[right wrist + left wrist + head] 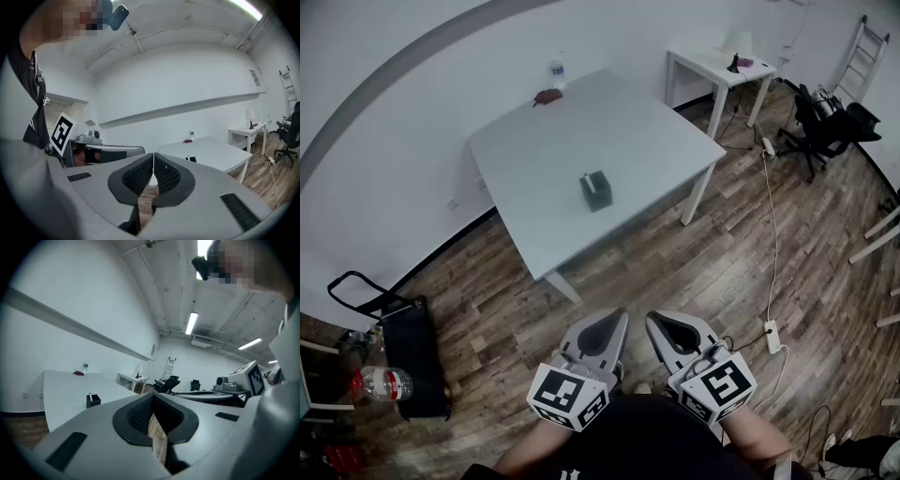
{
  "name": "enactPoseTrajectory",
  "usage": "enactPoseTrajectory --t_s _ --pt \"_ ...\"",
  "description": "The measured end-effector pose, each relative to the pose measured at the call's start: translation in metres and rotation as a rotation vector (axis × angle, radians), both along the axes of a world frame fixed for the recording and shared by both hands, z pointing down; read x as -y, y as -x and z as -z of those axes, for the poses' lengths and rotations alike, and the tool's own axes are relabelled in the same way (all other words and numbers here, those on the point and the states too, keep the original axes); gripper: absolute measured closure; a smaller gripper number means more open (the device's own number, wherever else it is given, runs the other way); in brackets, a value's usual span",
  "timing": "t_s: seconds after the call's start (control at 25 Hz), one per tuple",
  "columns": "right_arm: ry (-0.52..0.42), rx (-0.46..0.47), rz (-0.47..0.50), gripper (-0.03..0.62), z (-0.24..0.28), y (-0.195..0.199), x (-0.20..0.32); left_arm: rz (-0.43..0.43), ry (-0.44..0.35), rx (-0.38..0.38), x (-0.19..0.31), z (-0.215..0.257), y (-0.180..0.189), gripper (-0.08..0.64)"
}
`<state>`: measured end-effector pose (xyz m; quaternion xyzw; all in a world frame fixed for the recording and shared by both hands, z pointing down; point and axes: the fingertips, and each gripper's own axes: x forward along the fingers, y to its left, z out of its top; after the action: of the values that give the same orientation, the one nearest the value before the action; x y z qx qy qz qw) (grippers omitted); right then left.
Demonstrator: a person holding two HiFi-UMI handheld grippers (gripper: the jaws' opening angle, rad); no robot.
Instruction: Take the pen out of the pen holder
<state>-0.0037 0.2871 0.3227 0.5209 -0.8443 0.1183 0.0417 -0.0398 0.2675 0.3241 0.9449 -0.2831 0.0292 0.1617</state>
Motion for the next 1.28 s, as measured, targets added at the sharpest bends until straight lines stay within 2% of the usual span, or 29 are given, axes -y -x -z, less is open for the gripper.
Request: enactPoseTrajectory --t_s 0.52,0.84,1.08,1.28 --pt "0.012 -0.020 -0.022 0.578 -0.002 0.023 0.129 -0.020 -0.026 0.028 0.132 -0.007 0.016 0.554" --pt "0.032 -0.031 -0.011 0.580 -0.005 0.028 0.169 -0.005 0.008 0.034 0.175 -0.020 0.018 0.554" --pt "0.039 -0.010 0.015 0.578 -0.007 0.017 0.204 0.040 0.036 0.073 0.214 -0.037 0.009 0.554" --pt "0.053 0.007 0.077 0.578 -0.011 0.004 0.241 0.124 0.096 0.128 0.258 -0.073 -0.006 0.554"
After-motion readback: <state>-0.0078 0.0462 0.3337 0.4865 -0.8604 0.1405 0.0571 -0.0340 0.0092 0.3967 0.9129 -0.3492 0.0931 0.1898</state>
